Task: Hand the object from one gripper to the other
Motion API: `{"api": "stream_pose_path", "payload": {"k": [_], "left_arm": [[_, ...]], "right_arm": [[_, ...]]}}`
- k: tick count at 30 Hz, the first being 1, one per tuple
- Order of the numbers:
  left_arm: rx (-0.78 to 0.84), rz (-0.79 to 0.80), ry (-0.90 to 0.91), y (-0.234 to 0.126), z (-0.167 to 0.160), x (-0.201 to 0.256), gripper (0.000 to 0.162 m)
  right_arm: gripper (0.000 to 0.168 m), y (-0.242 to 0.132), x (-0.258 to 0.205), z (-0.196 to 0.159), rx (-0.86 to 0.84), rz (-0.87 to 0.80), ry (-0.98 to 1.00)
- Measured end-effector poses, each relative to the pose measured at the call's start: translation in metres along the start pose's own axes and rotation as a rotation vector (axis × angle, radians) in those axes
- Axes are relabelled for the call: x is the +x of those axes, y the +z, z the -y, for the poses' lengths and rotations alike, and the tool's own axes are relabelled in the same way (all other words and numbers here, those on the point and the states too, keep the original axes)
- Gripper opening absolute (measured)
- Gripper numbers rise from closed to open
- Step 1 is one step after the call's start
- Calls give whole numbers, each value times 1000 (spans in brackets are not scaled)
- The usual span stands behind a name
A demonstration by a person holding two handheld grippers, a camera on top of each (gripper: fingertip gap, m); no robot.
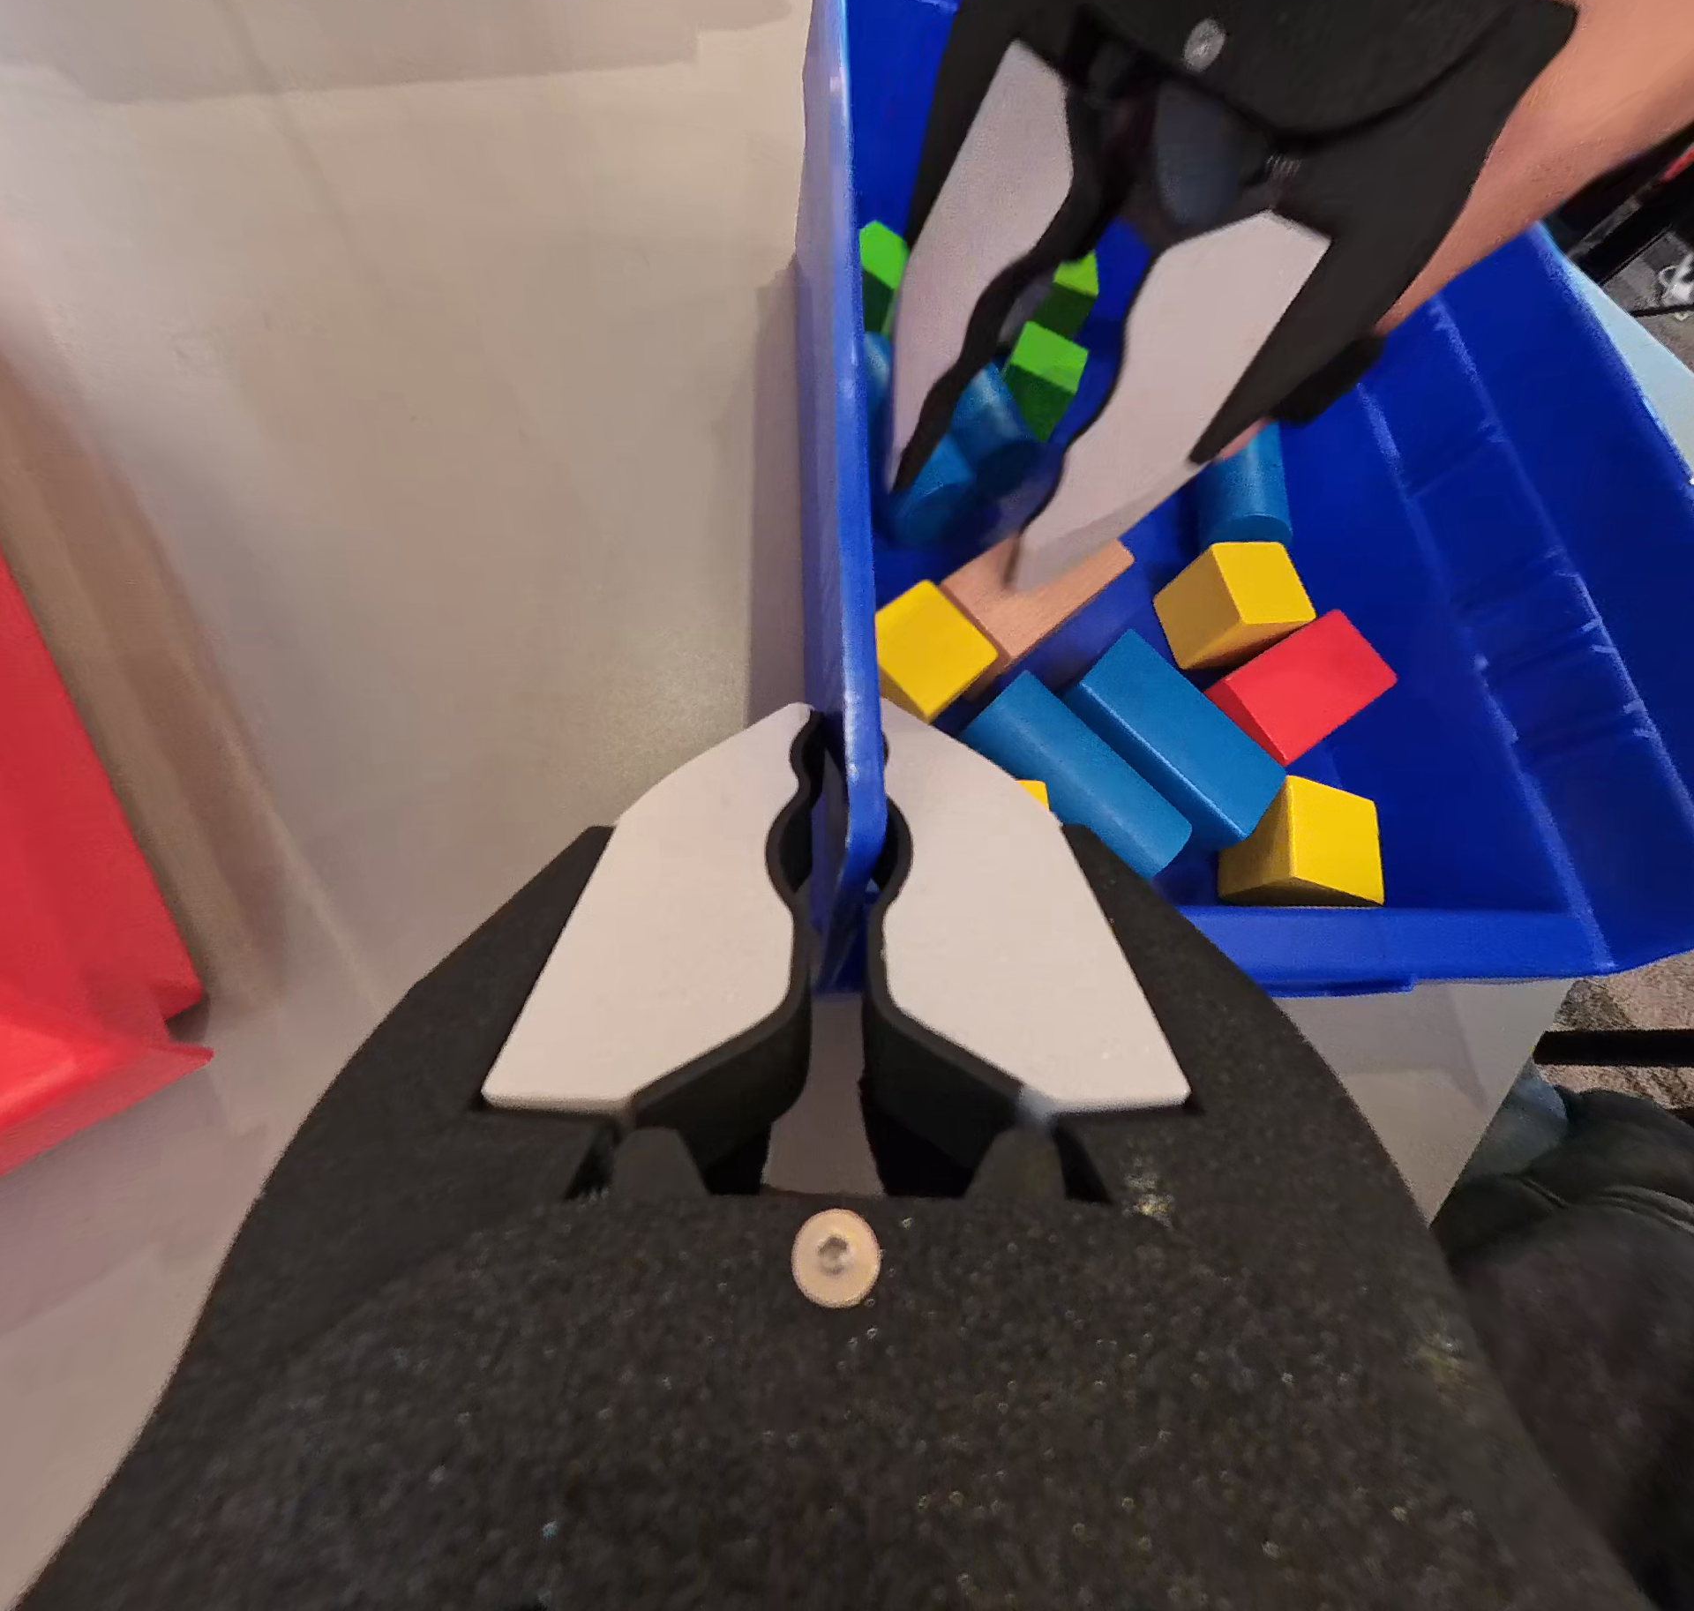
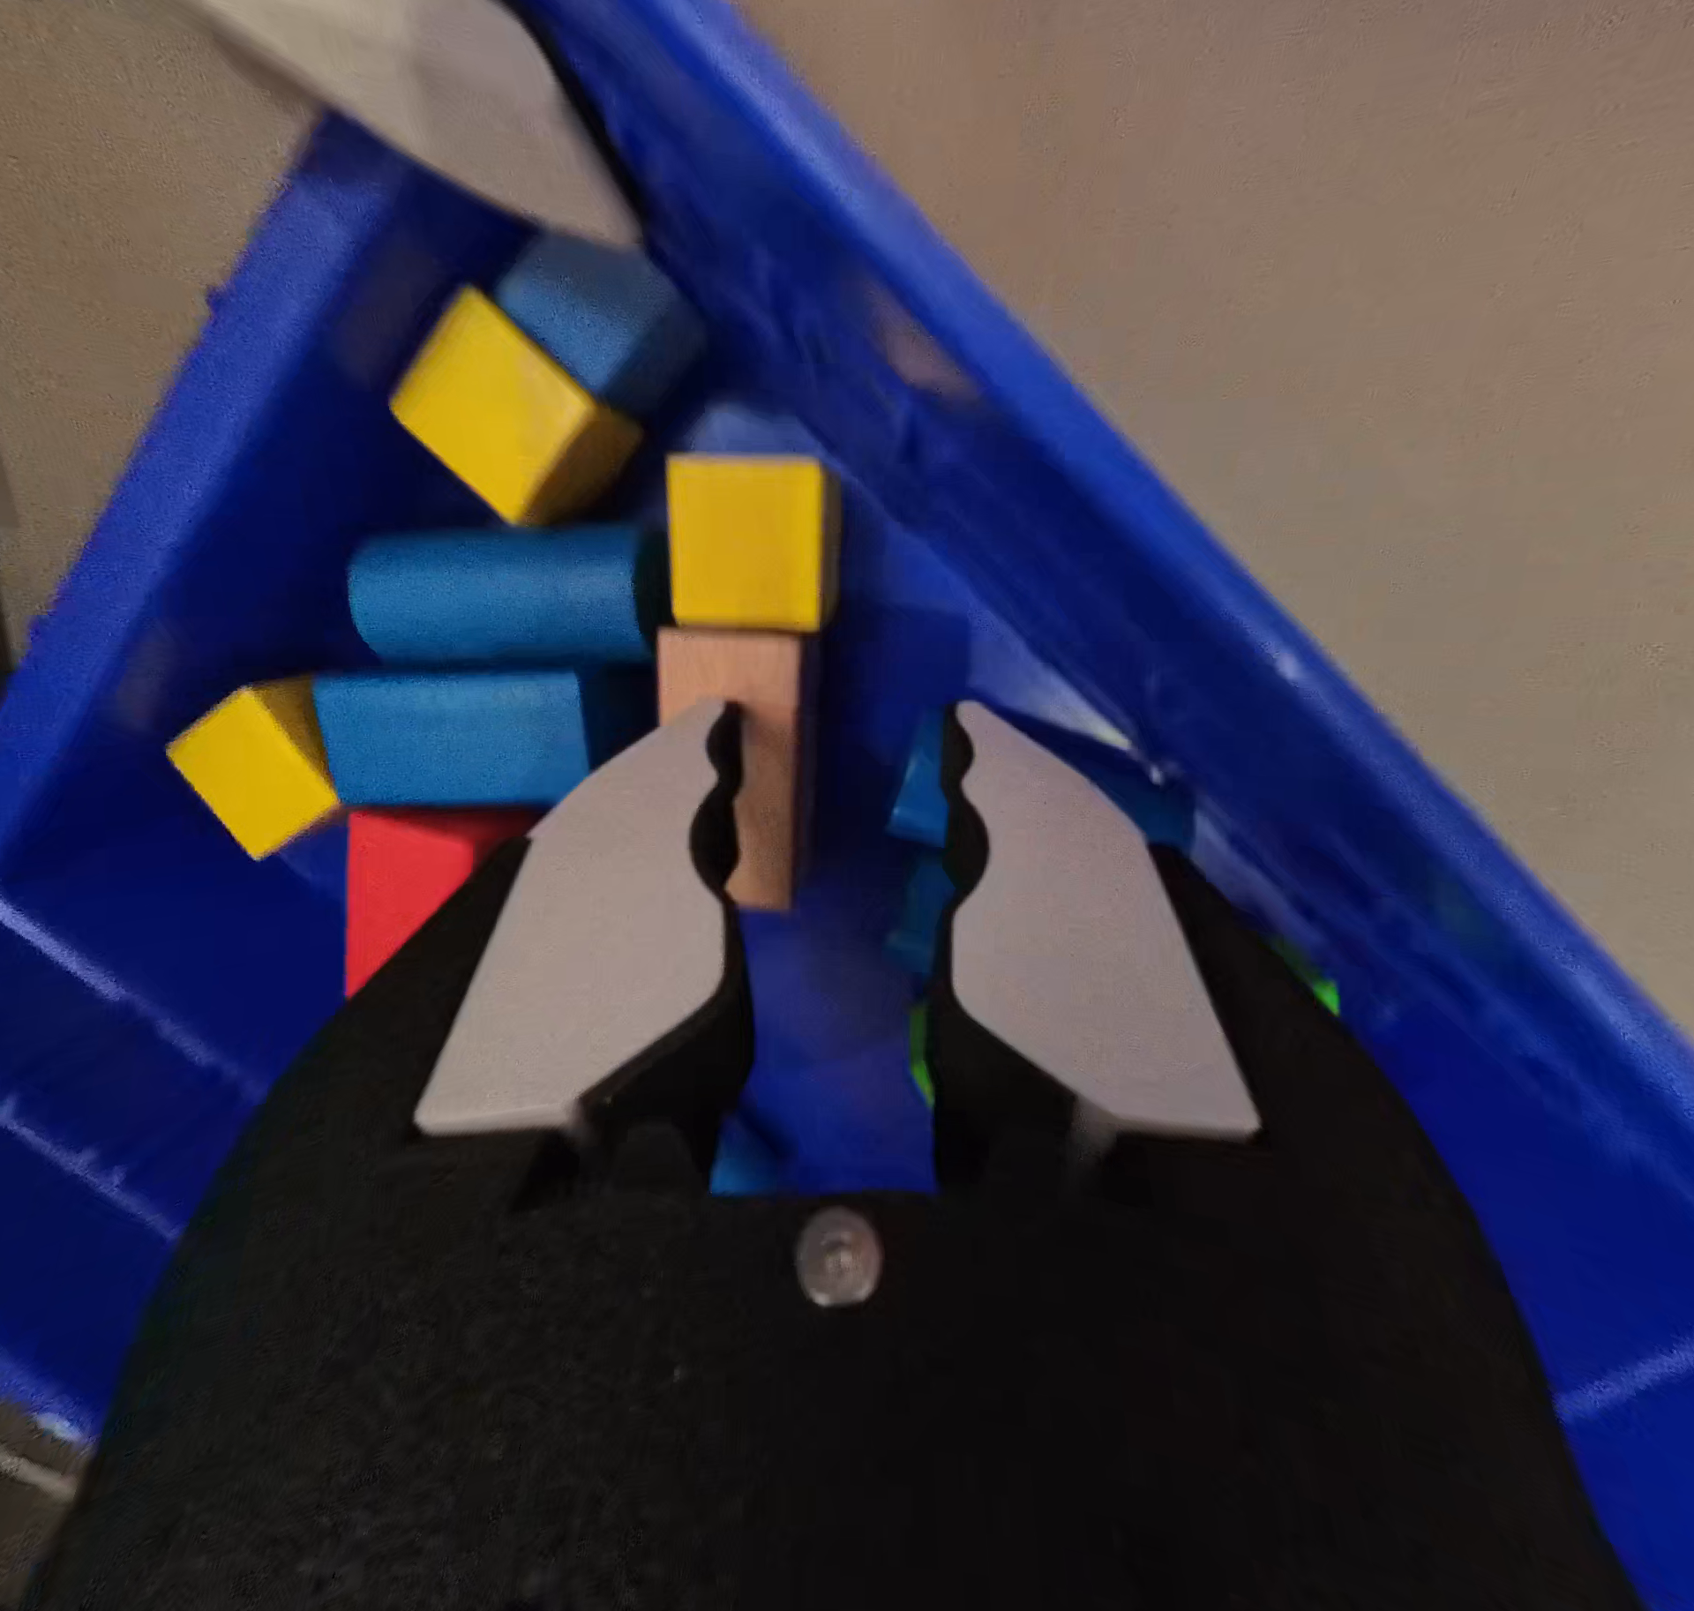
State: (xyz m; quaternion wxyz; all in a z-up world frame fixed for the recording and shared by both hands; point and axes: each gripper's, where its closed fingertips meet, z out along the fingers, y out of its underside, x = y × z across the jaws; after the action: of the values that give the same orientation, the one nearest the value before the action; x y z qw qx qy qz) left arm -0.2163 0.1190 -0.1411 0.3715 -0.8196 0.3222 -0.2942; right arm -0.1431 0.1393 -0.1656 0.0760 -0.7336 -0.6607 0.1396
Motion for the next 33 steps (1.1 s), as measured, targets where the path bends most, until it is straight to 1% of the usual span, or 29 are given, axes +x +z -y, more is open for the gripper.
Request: {"api": "stream_pose_path", "payload": {"k": [1, 3, 4, 5, 6, 7, 8, 9, 10, 11, 13, 14, 15, 16, 17, 18, 19, 20, 21, 22, 23, 24, 26, 28, 29, 30, 31, 32, 33], "left_arm": [[0, -1, 0, 0, 0, 0, 6], [2, -2, 2, 0, 0, 0, 6], [3, -3, 2, 0, 0, 0, 6], [2, -3, 2, 0, 0, 0, 6], [1, -2, 3, 0, 0, 0, 6], [0, 0, 3, 0, 0, 0, 6], [-1, 2, 4, 0, 0, 0, 6], [-2, 2, 4, 0, 0, 0, 6], [-2, 1, 4, 1, 1, 0, 6], [-2, 0, 3, 1, 1, 0, 6], [-1, -7, -2, 2, 1, 0, 6], [0, -11, -7, 2, 1, -1, 6], [0, -13, -8, 2, 1, 0, 6], [0, -13, -7, 2, 1, 0, 6], [0, -11, -6, 2, 1, 0, 6], [0, -10, -5, 2, 1, 0, 6], [1, -12, -5, 2, 1, 0, 6], [3, -16, -6, 2, 2, 0, 6], [5, -20, -6, 2, 1, 0, 6], [5, -22, -6, 2, 2, 0, 6], [6, -22, -6, 2, 1, 0, 6], [5, -21, -5, 2, 1, 0, 6], [4, -19, -5, 2, 2, 0, 6], [5, -22, -6, 2, 1, 0, 6], [5, -22, -6, 2, 1, 0, 6], [6, -21, -6, 2, 1, 0, 6], [7, -21, -6, 2, 1, 0, 6], [7, -22, -7, 2, 1, 0, 6], [8, -23, -7, 2, 1, 0, 6]], "right_arm": [[48, -8, 7, -22, -79, -30, 29], [45, -31, 26, -77, -283, -160, 12], [47, -40, 29, -103, -385, -182, 28], [50, -47, 24, -114, -412, -163, 64], [49, -49, 17, -107, -355, -145, 85], [48, -49, 8, -87, -252, -128, 72], [50, -45, -3, -60, -144, -111, 33], [56, -38, -16, -30, -43, -93, -18], [63, -29, -33, -2, 39, -59, -65], [65, -17, -52, 22, 91, -9, -118], [64, 7, -76, 49, 118, 37, -241], [56, 5, -88, 65, 194, 114, -281], [48, 8, -85, 70, 208, 112, -276], [63, 13, -83, 67, 184, 126, -266], [67, 15, -83, 65, 181, 166, -234], [77, 17, -79, 62, 175, 189, -198], [74, 16, -72, 56, 152, 196, -170], [70, 15, -56, 42, 92, 153, -155], [67, 15, -39, 25, 29, 83, -194], [62, 13, -36, 20, 46, 116, -157], [48, 9, -39, 23, 91, 178, -101], [48, 9, -39, 28, 116, 172, -87], [55, 21, -44, 35, 91, 102, -202], [53, 39, -50, 32, -2, 69, -250], [51, 41, -48, 30, -31, 45, -247], [50, 37, -39, 27, -40, 4, -234], [44, 29, -23, 18, -65, -53, -195], [33, 18, -3, -2, -138, -137, -172], [32, 5, 13, -20, -178, -199, -159]]}}
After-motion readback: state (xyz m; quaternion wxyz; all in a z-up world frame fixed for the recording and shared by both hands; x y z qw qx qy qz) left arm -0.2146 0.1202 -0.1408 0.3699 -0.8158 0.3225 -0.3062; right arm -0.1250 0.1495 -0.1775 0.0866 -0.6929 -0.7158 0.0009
